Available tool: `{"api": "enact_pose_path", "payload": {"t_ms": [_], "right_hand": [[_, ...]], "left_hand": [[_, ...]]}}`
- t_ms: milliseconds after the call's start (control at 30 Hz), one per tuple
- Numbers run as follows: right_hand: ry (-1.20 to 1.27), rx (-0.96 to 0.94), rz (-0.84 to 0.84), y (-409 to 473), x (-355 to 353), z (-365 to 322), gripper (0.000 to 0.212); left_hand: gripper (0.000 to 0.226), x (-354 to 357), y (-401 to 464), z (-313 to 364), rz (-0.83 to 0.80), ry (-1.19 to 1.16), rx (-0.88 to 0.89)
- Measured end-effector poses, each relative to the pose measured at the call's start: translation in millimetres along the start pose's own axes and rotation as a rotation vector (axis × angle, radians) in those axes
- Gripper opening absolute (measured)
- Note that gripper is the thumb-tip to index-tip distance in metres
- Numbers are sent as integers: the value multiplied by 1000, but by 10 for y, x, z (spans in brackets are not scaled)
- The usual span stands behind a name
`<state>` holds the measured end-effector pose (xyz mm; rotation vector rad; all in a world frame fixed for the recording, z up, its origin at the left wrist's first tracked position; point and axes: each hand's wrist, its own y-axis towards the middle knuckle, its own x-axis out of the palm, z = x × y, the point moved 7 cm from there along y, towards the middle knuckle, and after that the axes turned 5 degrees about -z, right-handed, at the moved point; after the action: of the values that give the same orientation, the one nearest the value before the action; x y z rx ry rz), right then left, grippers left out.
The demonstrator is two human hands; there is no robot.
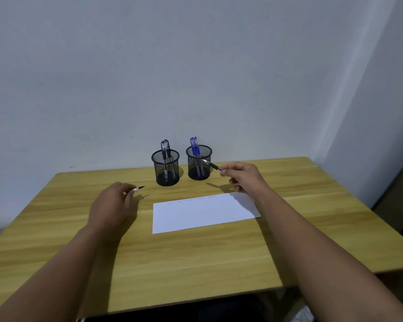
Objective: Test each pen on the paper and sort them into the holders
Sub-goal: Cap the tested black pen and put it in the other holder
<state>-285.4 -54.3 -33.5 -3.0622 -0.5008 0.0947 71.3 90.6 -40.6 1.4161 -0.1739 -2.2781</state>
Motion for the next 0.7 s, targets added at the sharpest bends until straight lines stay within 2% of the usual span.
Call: {"api": "enact_pose_path", "payload": {"t_ms": [167,300,700], "right_hand": [[-131,-59,-61,11,220,-59,13],[-189,-111,-106,-21,430,-86,14],[-272,-172,-171,-73,673,-100,16]], "left_hand": [[14,-37,138,484,-36,-319,51],[8,0,200,718,-95,-466,50],[13,89,156,865,-203,-537,60]]}}
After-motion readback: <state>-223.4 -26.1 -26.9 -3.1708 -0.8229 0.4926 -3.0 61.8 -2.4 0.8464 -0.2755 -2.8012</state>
